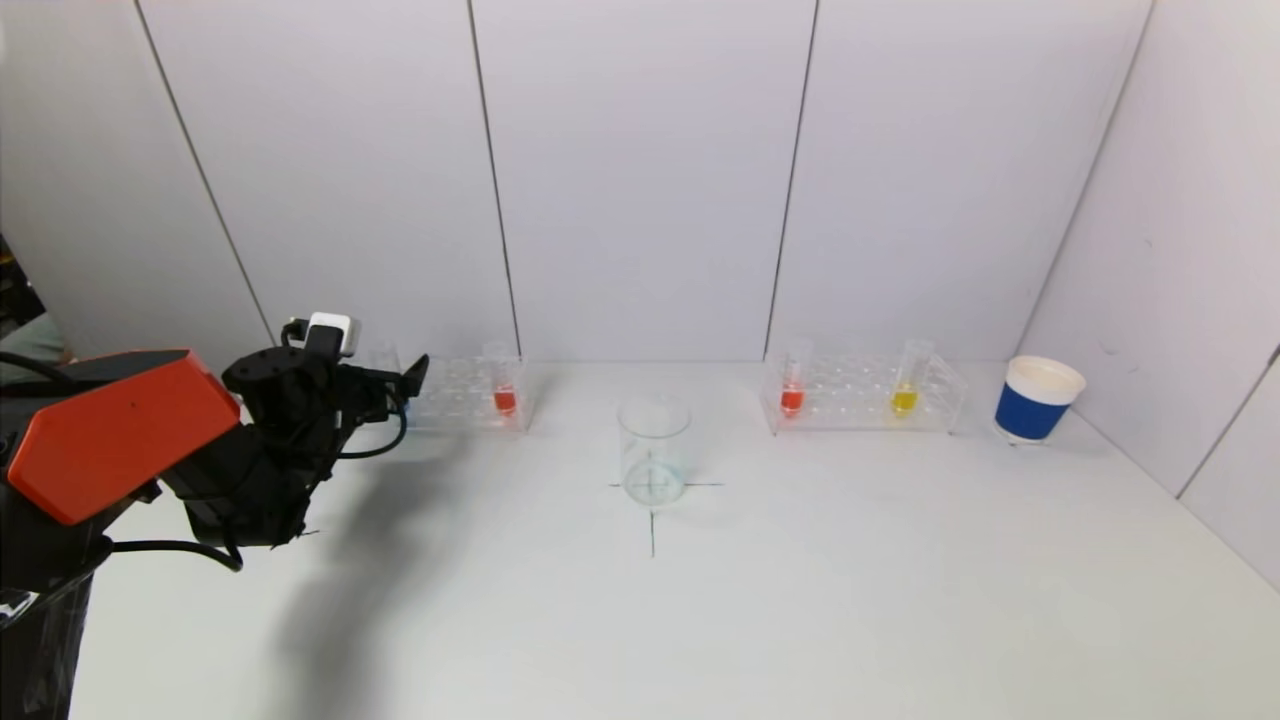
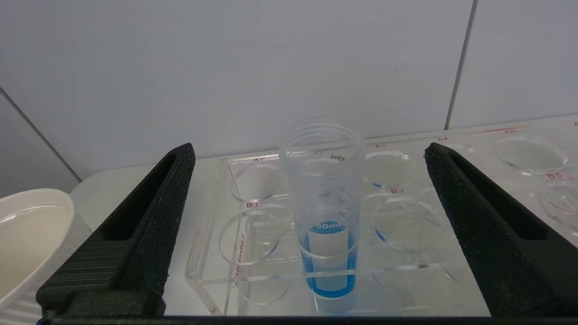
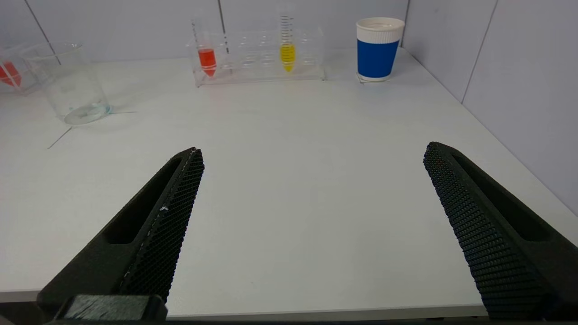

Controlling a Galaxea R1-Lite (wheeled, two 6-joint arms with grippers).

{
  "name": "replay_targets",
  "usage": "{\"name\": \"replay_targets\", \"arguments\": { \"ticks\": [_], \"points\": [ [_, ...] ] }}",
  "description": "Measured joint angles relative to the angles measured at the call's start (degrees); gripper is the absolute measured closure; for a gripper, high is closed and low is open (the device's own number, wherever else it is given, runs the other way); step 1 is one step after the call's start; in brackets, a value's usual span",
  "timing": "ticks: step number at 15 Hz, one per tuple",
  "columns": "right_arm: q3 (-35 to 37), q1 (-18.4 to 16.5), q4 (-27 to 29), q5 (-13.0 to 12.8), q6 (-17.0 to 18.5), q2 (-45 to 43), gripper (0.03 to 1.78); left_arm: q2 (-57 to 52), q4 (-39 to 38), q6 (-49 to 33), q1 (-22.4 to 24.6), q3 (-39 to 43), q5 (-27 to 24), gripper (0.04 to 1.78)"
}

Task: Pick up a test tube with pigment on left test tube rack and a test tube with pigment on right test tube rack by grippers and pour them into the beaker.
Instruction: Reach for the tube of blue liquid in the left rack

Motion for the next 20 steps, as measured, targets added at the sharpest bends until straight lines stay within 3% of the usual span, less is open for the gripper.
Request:
{"name": "replay_targets", "arguments": {
  "ticks": [7,20],
  "points": [
    [0.0,0.0,0.0,0.0,0.0,0.0,0.04,1.2,-5.2,2.2,-0.9,1.3,1.8,0.05],
    [0.0,0.0,0.0,0.0,0.0,0.0,0.04,3.5,-5.4,2.6,-1.8,0.6,4.9,0.05]
  ]
}}
